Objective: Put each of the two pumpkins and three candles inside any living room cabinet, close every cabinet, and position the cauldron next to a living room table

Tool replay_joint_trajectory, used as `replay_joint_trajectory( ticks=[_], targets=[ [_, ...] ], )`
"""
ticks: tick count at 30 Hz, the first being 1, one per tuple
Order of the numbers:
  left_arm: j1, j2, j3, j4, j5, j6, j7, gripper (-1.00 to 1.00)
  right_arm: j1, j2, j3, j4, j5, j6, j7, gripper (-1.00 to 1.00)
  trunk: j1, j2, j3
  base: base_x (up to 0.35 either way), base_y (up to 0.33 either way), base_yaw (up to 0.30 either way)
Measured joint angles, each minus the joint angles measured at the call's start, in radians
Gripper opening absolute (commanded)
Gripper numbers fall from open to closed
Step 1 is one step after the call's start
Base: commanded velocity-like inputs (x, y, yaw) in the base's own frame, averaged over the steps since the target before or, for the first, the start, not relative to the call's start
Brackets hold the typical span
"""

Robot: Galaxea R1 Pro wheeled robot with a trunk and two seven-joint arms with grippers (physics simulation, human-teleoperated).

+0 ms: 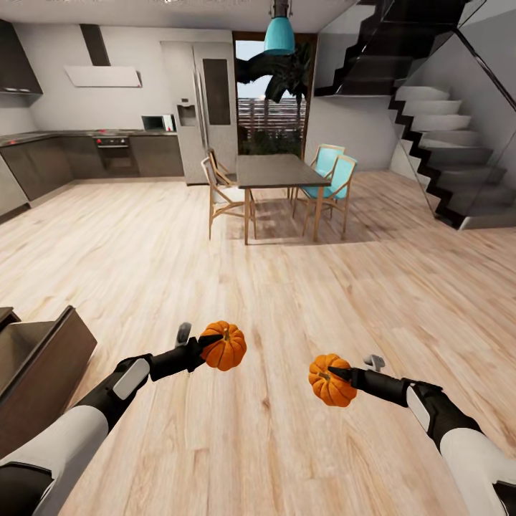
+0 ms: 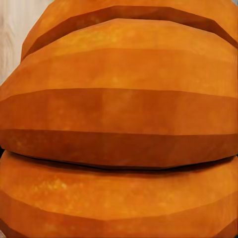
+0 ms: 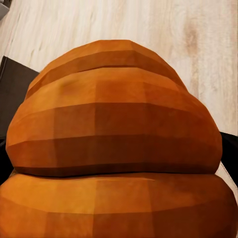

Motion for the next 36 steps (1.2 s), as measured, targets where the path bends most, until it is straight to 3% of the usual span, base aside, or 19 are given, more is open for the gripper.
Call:
replay_joint_trajectory(
  ticks=[26,36],
  targets=[
    [0.000,0.000,0.000,0.000,-0.001,0.000,0.000,-1.00,0.002,0.000,0.000,0.001,0.000,-0.002,0.000,-1.00,0.000,0.000,0.014,0.332,0.000,0.000],
    [0.000,0.000,0.000,0.000,-0.001,0.000,0.000,-1.00,0.002,0.000,0.000,0.000,0.000,-0.002,0.000,-1.00,0.000,0.000,0.014,0.317,0.000,0.222]
  ],
)
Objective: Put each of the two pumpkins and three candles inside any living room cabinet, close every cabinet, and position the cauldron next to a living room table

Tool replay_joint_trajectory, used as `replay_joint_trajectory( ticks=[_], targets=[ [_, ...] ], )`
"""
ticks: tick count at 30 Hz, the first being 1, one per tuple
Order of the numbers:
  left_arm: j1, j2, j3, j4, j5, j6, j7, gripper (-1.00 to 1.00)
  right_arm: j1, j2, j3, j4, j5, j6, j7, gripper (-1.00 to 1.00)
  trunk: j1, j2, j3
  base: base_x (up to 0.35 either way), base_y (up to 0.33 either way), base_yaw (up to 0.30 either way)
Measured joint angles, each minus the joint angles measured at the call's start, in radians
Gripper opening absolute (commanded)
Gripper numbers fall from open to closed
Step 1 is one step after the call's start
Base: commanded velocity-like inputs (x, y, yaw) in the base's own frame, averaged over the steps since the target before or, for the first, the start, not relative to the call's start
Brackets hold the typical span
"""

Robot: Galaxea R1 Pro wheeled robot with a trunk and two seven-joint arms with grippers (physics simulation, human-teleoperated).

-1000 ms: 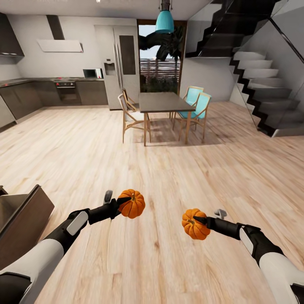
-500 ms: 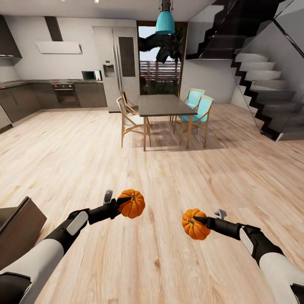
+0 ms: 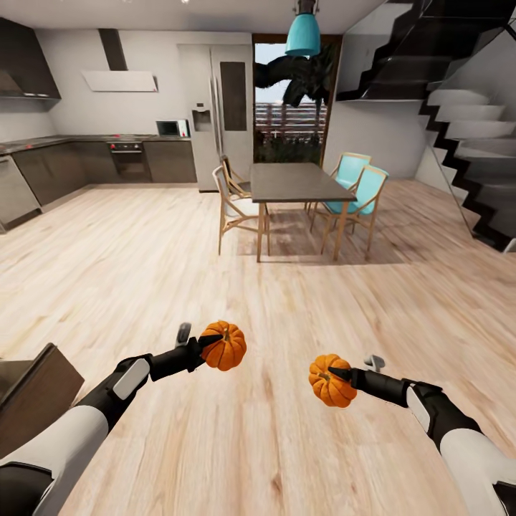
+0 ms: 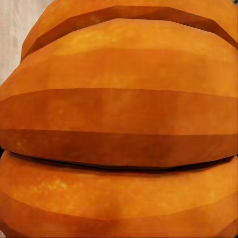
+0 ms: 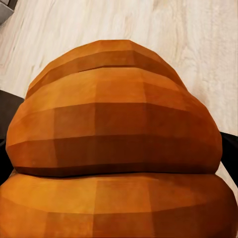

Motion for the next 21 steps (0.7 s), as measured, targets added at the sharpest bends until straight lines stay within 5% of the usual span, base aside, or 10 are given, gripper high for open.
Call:
replay_joint_trajectory(
  ticks=[10,21],
  targets=[
    [0.000,0.000,0.000,0.000,0.000,0.000,0.000,-1.00,0.000,0.000,0.000,0.000,0.000,0.000,0.000,-1.00,0.000,0.000,0.000,0.244,-0.123,0.285],
    [0.000,0.000,0.003,-0.001,0.007,0.003,0.000,-1.00,0.000,0.000,0.000,0.000,0.000,0.001,-0.001,-1.00,0.000,0.000,0.000,0.164,-0.277,0.279]
  ],
)
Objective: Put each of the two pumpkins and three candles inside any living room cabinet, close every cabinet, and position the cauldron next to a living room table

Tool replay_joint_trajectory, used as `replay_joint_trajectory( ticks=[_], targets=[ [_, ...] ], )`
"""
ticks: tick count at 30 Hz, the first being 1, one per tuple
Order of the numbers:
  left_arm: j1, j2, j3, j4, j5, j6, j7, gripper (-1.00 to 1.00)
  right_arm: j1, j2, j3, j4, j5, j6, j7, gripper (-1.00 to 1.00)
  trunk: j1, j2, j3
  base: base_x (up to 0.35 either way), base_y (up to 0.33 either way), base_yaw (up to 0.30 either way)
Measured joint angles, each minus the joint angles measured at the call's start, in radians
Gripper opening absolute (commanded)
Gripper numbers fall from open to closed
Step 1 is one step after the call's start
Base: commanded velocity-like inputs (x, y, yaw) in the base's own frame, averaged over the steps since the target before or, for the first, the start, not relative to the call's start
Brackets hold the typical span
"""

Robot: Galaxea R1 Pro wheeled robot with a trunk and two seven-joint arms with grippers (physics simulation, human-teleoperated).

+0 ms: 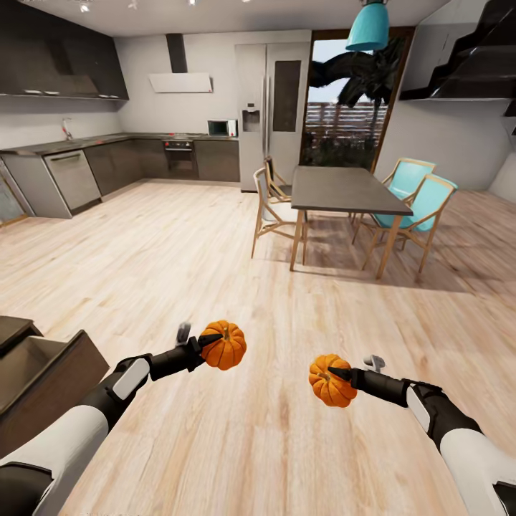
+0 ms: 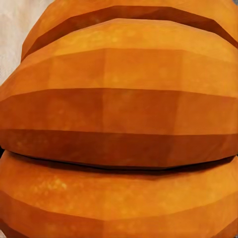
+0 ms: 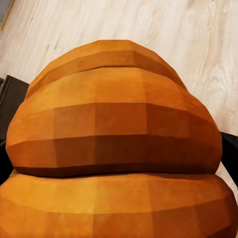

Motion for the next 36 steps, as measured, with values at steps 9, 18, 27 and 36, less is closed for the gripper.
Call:
replay_joint_trajectory(
  ticks=[9,18,27,36],
  targets=[
    [0.000,0.000,0.009,0.000,0.000,0.000,0.000,-1.00,0.000,0.000,-0.001,0.000,-0.003,0.001,0.000,-1.00,0.000,0.000,0.000,0.049,-0.320,0.262],
    [0.002,0.000,0.010,0.002,0.000,0.000,0.000,-1.00,0.000,0.002,0.001,0.000,-0.002,0.001,-0.008,-1.00,0.000,0.000,0.000,0.000,-0.137,0.233],
    [0.002,0.000,0.010,0.002,-0.003,-0.001,0.000,-1.00,0.000,0.023,0.002,-0.002,-0.001,0.001,-0.105,-1.00,0.000,0.000,0.000,0.000,0.000,0.283],
    [0.002,0.011,0.010,0.001,-0.005,-0.002,0.000,-1.00,0.000,0.025,0.002,-0.002,-0.002,0.001,-0.116,-1.00,0.000,0.000,0.002,0.000,-0.009,0.286]
  ],
)
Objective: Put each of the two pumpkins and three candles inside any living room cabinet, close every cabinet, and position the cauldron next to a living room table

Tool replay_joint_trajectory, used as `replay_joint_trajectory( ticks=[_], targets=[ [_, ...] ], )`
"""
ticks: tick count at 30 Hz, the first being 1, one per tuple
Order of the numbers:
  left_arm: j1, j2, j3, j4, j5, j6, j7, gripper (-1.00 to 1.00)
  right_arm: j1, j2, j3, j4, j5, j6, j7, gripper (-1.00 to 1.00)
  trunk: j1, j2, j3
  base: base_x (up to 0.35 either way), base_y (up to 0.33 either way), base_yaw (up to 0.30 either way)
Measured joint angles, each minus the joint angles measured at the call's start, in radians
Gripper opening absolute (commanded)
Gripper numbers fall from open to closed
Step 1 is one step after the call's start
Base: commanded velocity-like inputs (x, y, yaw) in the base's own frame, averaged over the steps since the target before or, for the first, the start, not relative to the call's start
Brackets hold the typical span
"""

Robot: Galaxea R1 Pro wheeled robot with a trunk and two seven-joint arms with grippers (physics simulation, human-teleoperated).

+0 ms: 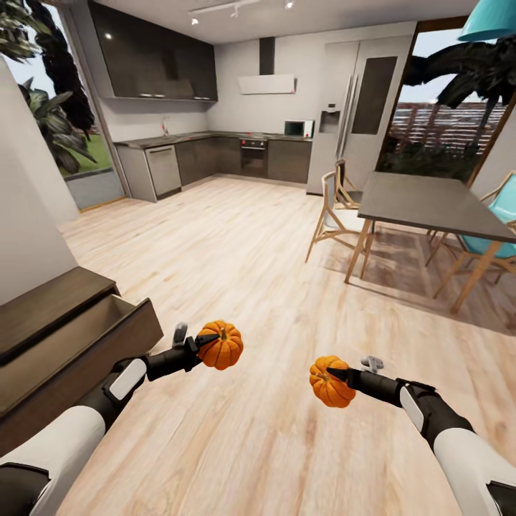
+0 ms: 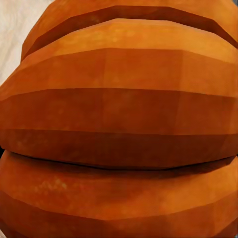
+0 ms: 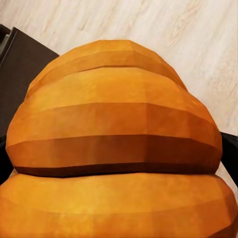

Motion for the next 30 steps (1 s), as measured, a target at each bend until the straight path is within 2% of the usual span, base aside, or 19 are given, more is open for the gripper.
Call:
replay_joint_trajectory(
  ticks=[14,21,26,30],
  targets=[
    [0.000,-0.001,0.001,-0.001,0.005,0.002,0.000,-1.00,0.000,0.001,0.000,0.000,-0.002,0.001,0.000,-1.00,0.000,0.000,0.006,0.001,-0.095,0.258],
    [0.000,0.002,0.001,-0.001,0.005,0.001,-0.001,-1.00,0.000,0.001,0.000,0.000,-0.002,0.000,0.002,-1.00,0.000,0.000,0.008,0.118,-0.129,0.105],
    [0.000,0.002,0.001,0.000,0.005,0.000,-0.002,-1.00,0.000,0.000,-0.001,0.000,-0.002,-0.001,0.004,-1.00,0.000,0.000,0.008,0.025,-0.024,0.013],
    [0.000,0.002,0.001,0.000,0.005,0.001,-0.002,-1.00,0.000,0.000,-0.001,0.000,-0.002,-0.001,0.002,-1.00,0.000,0.000,0.009,0.003,-0.003,0.175]
  ],
)
